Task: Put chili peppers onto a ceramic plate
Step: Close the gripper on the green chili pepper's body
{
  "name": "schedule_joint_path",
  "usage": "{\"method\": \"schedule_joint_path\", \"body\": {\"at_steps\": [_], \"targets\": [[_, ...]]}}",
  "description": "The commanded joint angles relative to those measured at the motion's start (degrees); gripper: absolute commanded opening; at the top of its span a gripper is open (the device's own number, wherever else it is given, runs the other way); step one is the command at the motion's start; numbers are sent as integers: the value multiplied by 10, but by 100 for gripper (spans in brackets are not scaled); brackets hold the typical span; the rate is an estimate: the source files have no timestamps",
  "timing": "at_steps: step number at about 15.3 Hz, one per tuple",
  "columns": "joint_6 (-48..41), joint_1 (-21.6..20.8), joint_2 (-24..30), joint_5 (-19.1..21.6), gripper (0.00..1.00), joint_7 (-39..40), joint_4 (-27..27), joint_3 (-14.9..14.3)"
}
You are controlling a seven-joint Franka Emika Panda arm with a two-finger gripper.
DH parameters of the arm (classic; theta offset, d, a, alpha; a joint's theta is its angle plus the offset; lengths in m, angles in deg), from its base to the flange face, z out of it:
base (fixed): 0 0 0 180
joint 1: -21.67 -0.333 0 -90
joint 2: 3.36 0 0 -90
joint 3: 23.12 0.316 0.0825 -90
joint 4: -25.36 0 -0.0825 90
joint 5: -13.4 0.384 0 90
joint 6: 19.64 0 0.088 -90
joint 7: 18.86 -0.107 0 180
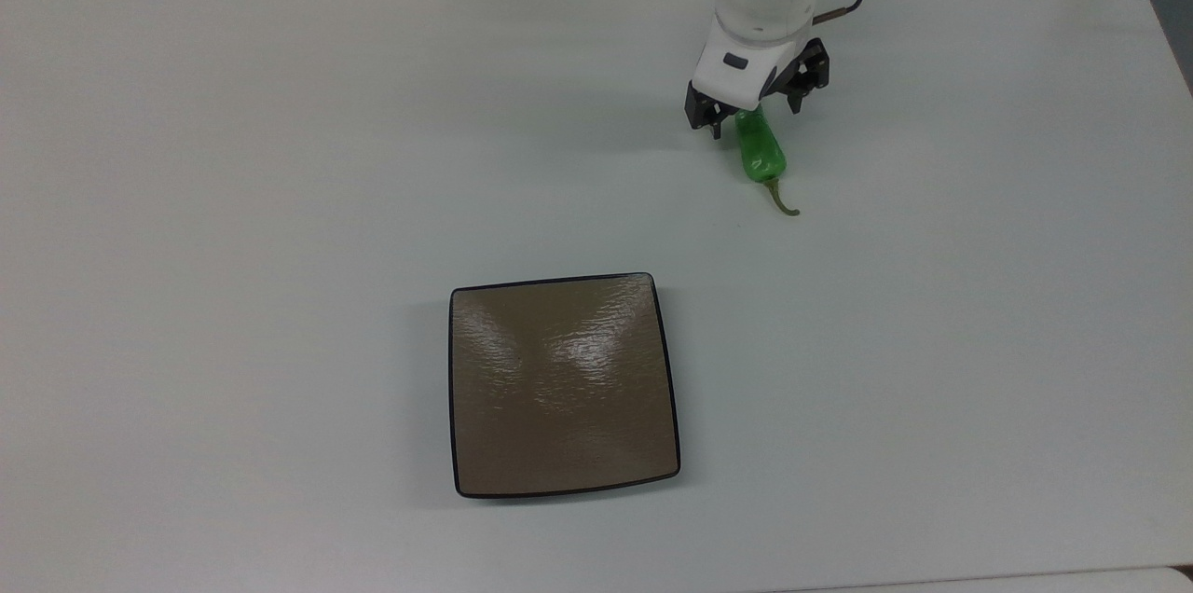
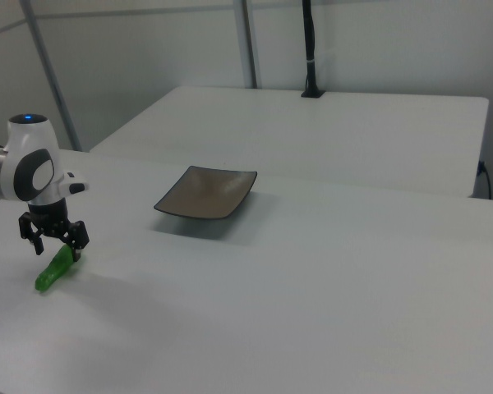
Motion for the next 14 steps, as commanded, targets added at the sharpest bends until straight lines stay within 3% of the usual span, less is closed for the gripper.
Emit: {"method": "schedule_joint_path", "body": {"at_steps": [1,2,4,6,9,14], "targets": [[12,-10,-12,-1,78,-6,2,-1],[13,-10,-13,-2,70,-6,2,-1],[14,-10,-17,-7,37,-6,2,-1],[29,-10,-23,-7,16,-6,3,-1],[31,-9,-23,-7,2,-6,1,-1],[23,3,-1,-6,2,-6,-16,-1]]}}
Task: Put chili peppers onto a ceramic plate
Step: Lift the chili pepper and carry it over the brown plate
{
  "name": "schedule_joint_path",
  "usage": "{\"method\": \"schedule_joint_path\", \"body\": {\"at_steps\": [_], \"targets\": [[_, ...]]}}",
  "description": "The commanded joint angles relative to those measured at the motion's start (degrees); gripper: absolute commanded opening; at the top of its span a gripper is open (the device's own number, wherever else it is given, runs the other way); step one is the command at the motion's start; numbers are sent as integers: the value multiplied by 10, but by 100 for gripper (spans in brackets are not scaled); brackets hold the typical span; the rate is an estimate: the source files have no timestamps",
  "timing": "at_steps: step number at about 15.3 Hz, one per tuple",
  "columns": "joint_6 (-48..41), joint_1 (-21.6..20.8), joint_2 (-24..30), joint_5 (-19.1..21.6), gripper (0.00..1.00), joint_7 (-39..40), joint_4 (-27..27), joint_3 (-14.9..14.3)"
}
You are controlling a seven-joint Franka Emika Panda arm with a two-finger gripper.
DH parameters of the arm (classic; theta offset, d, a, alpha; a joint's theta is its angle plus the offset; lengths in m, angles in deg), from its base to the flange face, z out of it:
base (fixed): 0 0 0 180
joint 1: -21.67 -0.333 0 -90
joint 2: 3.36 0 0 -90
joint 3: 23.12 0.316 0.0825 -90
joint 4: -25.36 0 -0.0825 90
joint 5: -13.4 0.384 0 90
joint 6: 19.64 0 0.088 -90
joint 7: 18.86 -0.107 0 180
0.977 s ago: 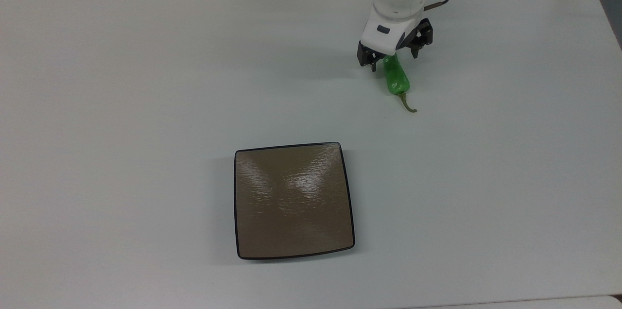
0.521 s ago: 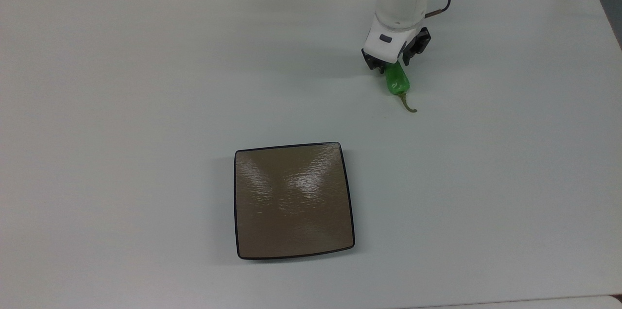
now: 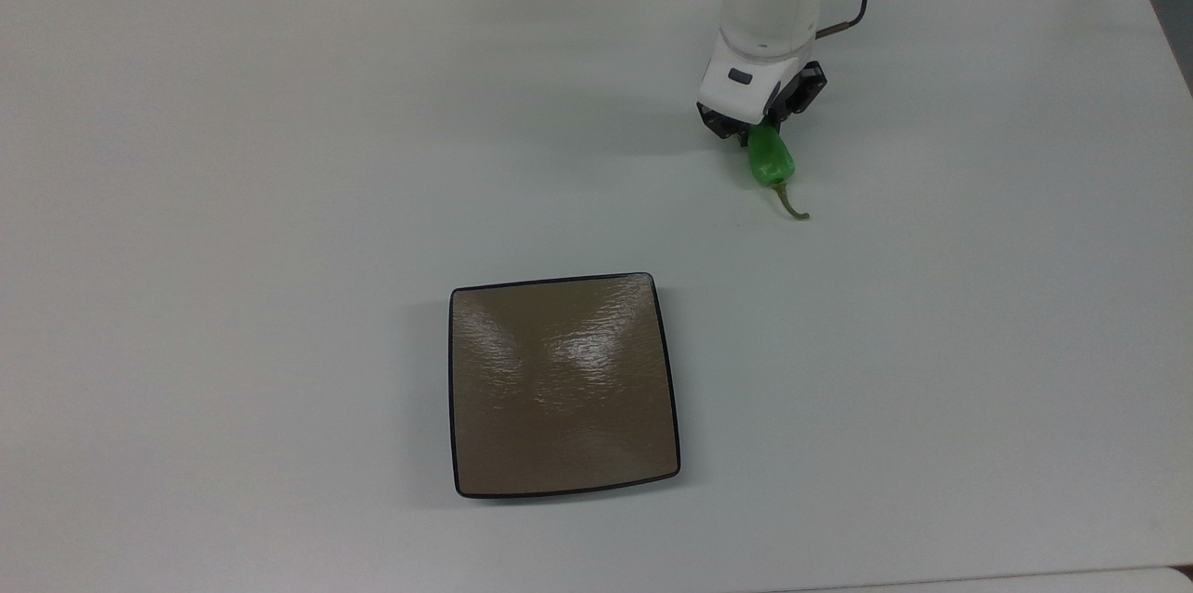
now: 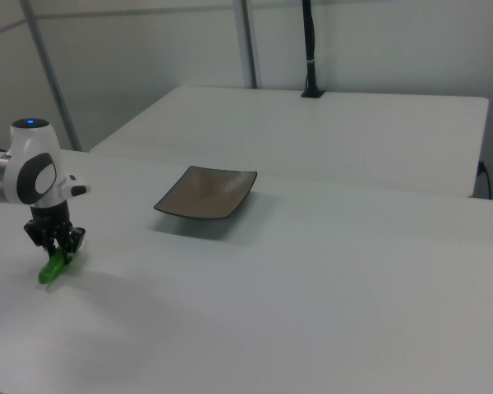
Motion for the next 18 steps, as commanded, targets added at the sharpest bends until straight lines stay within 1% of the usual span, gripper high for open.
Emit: {"method": "schedule_joint_path", "body": {"at_steps": [1,3,4,6,8,10,13,15,18], "targets": [[4,12,30,-6,2,-6,-10,-2],[-17,26,57,-6,2,-1,-14,-12],[-38,30,67,-7,2,2,-25,-23],[-59,30,71,-10,2,14,-56,-56],[-59,32,68,-10,2,33,-72,-82],[-55,42,58,-10,2,52,-94,-102],[-36,51,28,-10,2,56,-134,-129],[-5,54,2,-10,2,55,-151,-137],[66,64,-27,-8,3,54,-160,-137]]}}
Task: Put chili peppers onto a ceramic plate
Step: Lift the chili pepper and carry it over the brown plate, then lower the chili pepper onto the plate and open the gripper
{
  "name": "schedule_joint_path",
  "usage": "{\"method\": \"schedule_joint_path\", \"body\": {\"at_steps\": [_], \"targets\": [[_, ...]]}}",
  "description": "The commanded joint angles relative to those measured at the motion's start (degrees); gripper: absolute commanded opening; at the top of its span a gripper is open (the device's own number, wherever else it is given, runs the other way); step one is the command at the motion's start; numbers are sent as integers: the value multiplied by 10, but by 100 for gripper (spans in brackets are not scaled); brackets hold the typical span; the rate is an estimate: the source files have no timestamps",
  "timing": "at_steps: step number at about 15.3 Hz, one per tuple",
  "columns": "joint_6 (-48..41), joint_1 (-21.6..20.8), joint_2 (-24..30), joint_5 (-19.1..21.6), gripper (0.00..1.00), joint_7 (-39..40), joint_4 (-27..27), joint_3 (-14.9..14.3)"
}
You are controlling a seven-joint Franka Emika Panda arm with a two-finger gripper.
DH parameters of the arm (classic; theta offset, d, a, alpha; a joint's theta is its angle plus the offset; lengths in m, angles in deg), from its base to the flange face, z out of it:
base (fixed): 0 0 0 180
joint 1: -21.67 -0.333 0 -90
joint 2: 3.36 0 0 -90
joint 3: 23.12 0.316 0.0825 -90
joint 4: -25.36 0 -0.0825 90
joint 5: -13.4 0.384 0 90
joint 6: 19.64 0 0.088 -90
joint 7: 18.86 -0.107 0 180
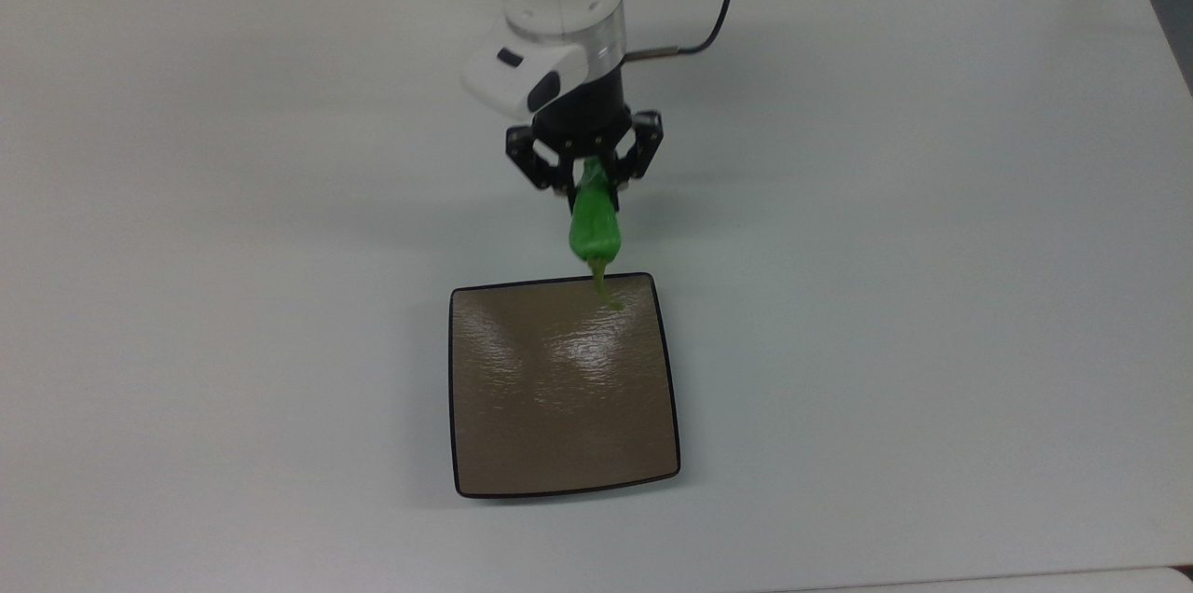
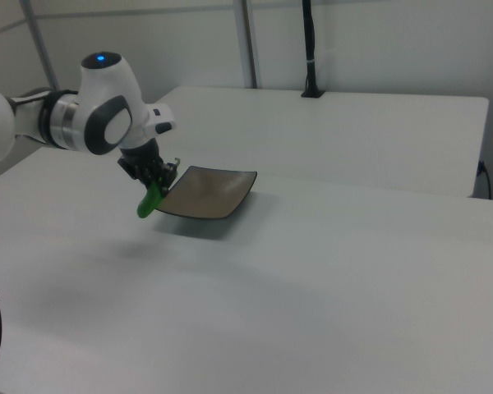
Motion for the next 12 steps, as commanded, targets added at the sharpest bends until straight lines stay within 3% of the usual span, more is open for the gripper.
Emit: {"method": "schedule_joint_path", "body": {"at_steps": [1,4,7,8,9,10,11,12], "targets": [[78,7,-51,1,3,3,-28,-3],[139,13,-94,2,3,-5,-60,-3],[144,15,-140,2,7,-25,-121,-3],[144,18,-151,2,19,-32,-134,-3],[144,19,-157,2,44,-34,-136,-3],[145,18,-159,2,82,-36,-137,-3],[144,18,-159,2,100,-35,-136,-3],[144,18,-159,2,100,-36,-135,-2]]}}
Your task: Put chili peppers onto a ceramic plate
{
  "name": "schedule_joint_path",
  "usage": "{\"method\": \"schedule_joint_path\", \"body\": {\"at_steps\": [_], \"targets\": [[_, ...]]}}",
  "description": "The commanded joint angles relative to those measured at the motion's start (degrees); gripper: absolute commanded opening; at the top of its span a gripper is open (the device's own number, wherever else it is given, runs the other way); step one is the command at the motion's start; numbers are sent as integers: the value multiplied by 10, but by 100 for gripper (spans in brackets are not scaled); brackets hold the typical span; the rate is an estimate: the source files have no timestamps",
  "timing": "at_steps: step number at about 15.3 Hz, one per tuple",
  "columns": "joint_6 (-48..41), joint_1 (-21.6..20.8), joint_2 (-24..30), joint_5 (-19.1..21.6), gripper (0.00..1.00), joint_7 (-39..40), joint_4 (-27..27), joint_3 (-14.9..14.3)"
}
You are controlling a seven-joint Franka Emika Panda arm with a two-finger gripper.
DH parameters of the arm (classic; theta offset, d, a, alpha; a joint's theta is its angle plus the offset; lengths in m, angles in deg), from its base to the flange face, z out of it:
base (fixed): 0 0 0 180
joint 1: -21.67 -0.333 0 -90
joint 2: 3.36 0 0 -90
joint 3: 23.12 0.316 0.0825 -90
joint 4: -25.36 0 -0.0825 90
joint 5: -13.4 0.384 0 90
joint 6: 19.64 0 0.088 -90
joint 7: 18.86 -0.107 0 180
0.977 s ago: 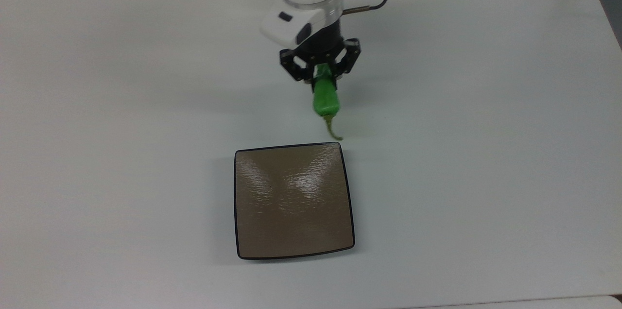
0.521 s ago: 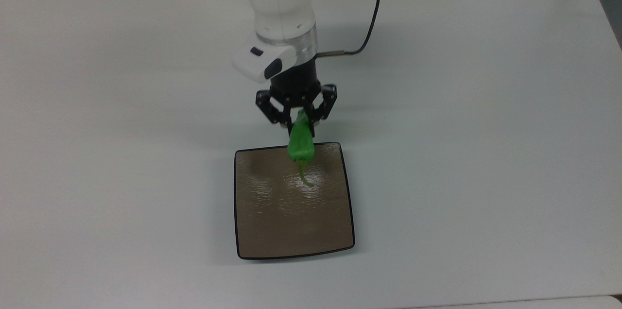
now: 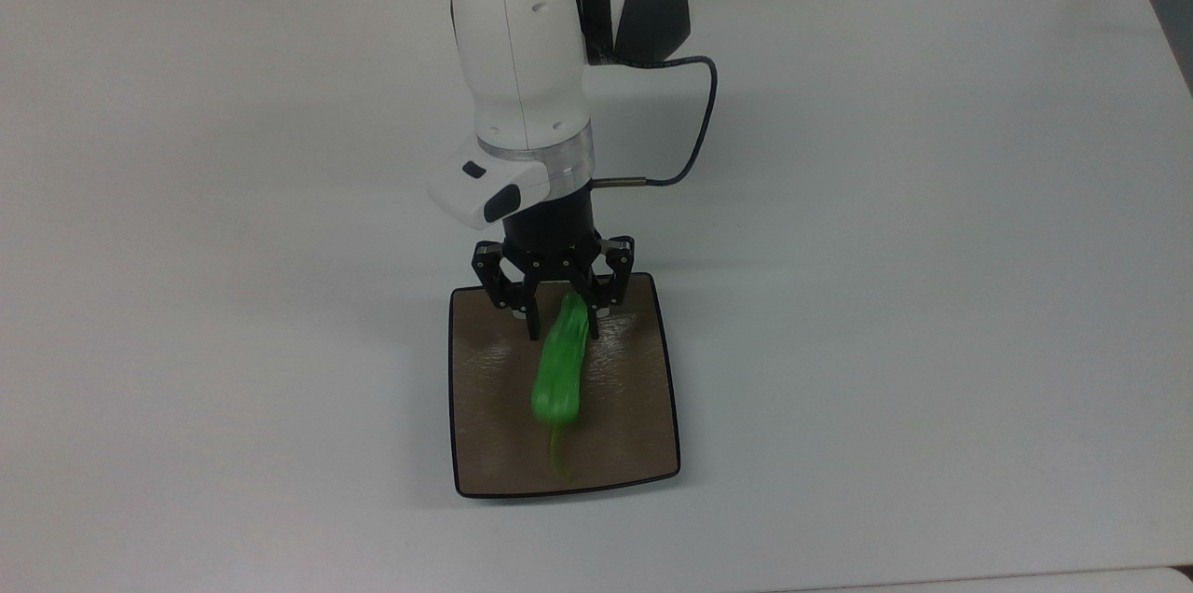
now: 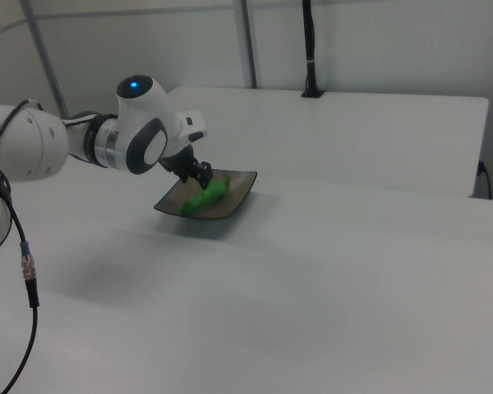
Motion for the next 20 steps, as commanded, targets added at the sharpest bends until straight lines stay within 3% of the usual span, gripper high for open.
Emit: {"method": "schedule_joint_path", "body": {"at_steps": [1,7,11,16,20], "targets": [[1,-3,-10,2,100,-11,-15,-2],[-22,-2,12,5,100,-11,-8,-2],[-178,-1,52,-5,100,-3,3,-2],[-362,13,132,-7,100,48,66,-2],[-370,35,218,-18,100,48,144,-2]]}}
